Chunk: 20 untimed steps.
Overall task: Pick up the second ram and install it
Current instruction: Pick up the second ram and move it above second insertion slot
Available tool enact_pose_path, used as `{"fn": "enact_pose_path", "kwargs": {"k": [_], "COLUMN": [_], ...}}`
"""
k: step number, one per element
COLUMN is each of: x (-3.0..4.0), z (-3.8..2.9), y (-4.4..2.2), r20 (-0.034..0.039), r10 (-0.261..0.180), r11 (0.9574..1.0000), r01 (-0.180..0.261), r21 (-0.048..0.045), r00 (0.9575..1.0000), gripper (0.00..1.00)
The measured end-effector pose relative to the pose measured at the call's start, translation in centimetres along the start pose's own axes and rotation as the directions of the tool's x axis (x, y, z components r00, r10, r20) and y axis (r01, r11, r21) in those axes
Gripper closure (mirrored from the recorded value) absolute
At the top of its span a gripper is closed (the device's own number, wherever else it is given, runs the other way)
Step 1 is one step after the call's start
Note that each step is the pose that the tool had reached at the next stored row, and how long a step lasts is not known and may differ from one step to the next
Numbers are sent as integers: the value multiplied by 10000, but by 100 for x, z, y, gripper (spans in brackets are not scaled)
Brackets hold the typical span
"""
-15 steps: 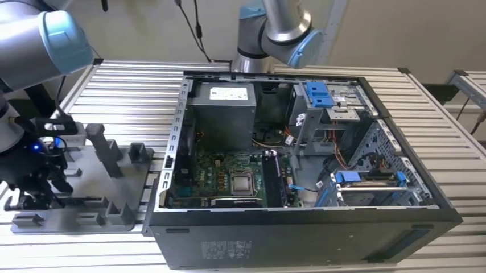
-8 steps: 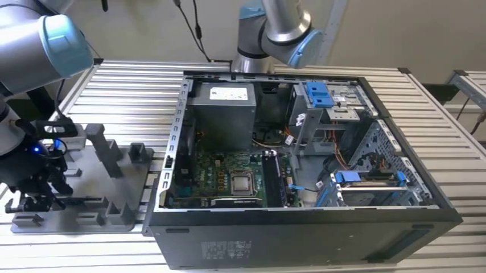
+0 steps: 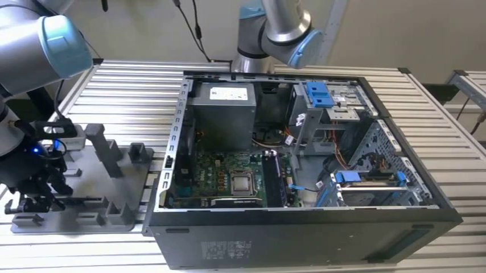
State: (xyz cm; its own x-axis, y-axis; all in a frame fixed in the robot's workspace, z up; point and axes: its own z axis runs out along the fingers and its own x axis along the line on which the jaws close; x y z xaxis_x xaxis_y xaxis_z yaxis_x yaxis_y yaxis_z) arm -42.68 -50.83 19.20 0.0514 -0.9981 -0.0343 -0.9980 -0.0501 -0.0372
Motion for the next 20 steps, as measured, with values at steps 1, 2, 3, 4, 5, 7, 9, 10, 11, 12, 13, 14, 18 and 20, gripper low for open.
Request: {"fn": "enact_pose_path", "kwargs": {"k": [1,2,3,4,5,7,9,10,11,12,13,14,18,20], "x": [0,0,0,0,0,1,1,1,1,1,1,1,2,2], "z": [0,0,0,0,0,0,0,0,0,0,0,0,0,0], "y": [0,0,0,0,1,1,1,1,1,1,1,1,2,2], "r20": [0,0,0,0,0,0,0,0,1,0,0,0,0,0], "r10": [0,0,0,0,0,0,0,0,0,0,0,0,0,0], "r11": [10000,10000,10000,10000,10000,10000,10000,10000,10000,10000,10000,10000,10000,10000], "r01": [0,0,0,0,0,0,0,0,0,0,0,0,0,0], "r21": [0,0,0,0,0,0,0,0,1,1,0,0,0,0], "r00": [10000,10000,10000,10000,10000,10000,10000,10000,10000,10000,10000,10000,10000,10000], "gripper": [58,58,60,60,67,67,67,67,67,69,69,76,79,85]}}
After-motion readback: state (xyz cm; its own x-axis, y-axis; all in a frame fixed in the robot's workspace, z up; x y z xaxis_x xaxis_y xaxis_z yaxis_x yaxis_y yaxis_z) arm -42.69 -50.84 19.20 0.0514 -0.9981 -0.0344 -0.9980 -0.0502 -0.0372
